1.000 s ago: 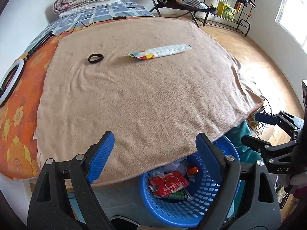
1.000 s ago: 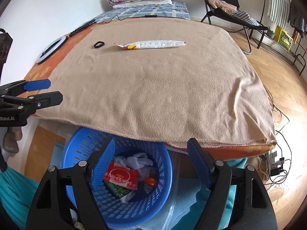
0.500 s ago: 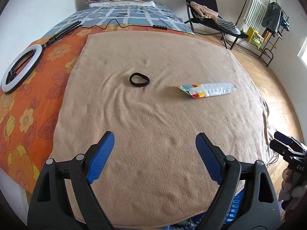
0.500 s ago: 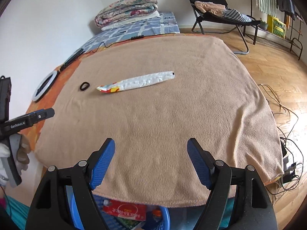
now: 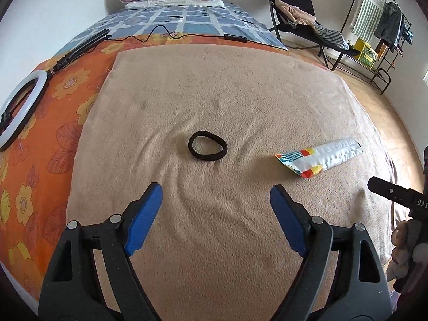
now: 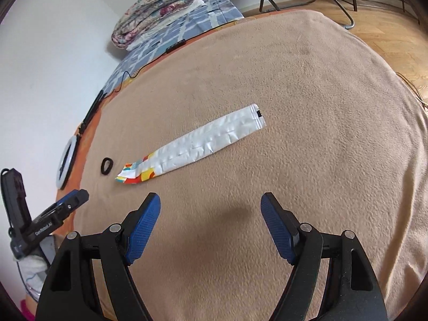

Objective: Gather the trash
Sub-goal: 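Move both open grippers back over the towel toward the strip and hair tie, then grasp the white strip packet with the right gripper while the left gripper grasps the black hair tie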

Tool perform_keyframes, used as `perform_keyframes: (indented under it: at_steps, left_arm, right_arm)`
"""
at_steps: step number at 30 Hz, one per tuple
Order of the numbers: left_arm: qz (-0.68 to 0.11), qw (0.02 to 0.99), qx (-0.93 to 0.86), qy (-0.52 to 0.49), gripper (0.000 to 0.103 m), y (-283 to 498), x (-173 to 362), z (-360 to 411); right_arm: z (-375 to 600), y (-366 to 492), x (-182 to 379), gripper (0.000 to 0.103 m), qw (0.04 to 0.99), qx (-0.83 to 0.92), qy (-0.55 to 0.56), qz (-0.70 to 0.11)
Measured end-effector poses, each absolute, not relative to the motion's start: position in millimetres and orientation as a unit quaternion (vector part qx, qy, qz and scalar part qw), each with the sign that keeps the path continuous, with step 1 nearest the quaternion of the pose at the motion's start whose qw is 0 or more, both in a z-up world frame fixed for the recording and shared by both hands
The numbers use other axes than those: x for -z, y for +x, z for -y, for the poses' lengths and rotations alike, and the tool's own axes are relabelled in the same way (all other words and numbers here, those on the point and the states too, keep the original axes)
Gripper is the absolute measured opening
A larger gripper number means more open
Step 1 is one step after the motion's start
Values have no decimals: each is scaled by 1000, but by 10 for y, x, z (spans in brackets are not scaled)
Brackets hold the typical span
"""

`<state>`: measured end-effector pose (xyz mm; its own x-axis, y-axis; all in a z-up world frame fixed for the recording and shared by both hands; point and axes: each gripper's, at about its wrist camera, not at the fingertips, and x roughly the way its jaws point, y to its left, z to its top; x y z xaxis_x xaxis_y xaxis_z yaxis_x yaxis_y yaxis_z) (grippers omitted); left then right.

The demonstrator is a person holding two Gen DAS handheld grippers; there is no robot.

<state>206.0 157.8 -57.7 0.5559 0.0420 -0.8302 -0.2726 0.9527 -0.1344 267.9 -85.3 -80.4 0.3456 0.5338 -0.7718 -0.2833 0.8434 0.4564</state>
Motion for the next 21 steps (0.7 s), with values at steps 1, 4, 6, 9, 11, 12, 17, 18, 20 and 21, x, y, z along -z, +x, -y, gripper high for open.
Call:
perform_keyframes:
  at_steps: [1, 4, 6, 9, 11, 12, 17, 18, 20, 21]
  left_arm:
    - [-464, 873, -90, -124, 84, 2087, 599, -1592]
    - [-467, 871, -92, -122, 78, 2178, 672, -1656]
    - [-467, 871, -91, -126, 76, 2239, 705, -1690]
    - [-463, 874, -91, -120, 76, 2323, 735, -1706]
    - [-463, 874, -89, -115, 69, 2385, 760, -1705]
    - [-465, 874, -88, -110, 67, 2419, 780, -1695]
    - [-472, 872, -81, -99, 55, 2523, 900, -1669]
    - [-469, 875, -82, -89, 55, 2528, 912, -1656]
    - [-466, 878, -81, -68, 51, 2546, 916, -1626]
    - [-464, 880, -80, -63, 49, 2554, 914, -1618]
  right_arm:
    - [825, 2728, 822, 77, 809, -252, 124, -516]
    - [724, 2864, 872, 77, 808, -251, 127, -518]
    - [661, 2946, 862, 77, 812, -248, 125, -513]
    - [577, 3079, 865, 77, 815, -247, 130, -507]
    - [510, 3149, 864, 77, 819, -243, 130, -503]
    - [472, 3171, 863, 77, 822, -242, 128, -500]
    - [175, 3235, 852, 77, 839, -240, 85, -482]
    - [110, 3225, 849, 77, 842, -240, 70, -477]
    - [-3, 3202, 848, 76, 848, -243, 41, -470]
    - [-49, 3185, 847, 74, 849, -245, 27, -466]
